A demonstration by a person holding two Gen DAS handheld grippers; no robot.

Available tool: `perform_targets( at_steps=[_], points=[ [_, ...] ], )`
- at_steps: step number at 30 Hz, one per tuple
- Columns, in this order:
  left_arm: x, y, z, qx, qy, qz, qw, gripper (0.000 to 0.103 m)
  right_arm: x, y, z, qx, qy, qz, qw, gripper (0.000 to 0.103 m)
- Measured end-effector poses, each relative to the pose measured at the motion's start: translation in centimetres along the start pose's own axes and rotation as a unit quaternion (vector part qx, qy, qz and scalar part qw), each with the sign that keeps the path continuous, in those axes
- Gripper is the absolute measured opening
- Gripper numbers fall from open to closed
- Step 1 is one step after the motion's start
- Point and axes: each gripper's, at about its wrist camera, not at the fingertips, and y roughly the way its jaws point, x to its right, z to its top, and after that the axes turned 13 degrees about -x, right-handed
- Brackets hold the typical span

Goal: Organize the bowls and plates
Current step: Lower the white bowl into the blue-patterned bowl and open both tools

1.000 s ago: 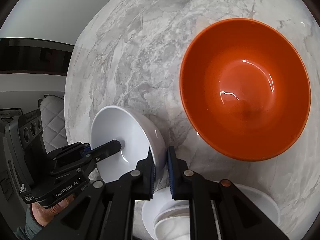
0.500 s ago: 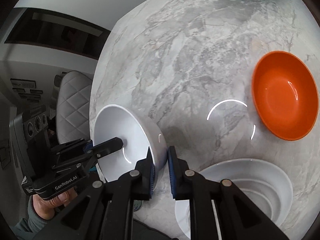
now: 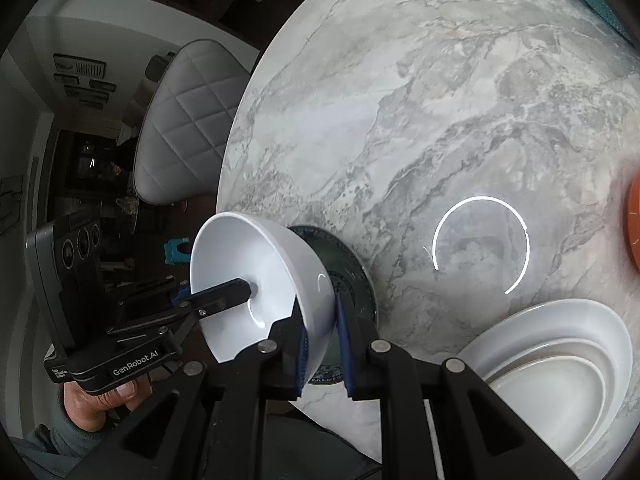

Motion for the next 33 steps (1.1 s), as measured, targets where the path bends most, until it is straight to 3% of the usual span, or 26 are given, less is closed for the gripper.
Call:
perform_targets(
  at_steps=[10,27,33],
  points=[
    [-3.2,4.2,-1.6,-0.022,-0.029,0.006,0.9993,0.01,-0.6,4.9,0.3,-0.044,-0.005,-0.035,0.998,0.016],
    [-2.6,6.3,0.6,-0.036,-0.015,0.023,0.999,0.011,-0.1,6.2,0.5,-0.035,0.003,-0.088,0.996,0.012],
    [-2.4,6.3,0.7,-0.039,-0.01,0.023,0.9989,0.016,-0.3,6.2,0.6,-0.031,-0.002,-0.109,0.994,0.011]
  ],
)
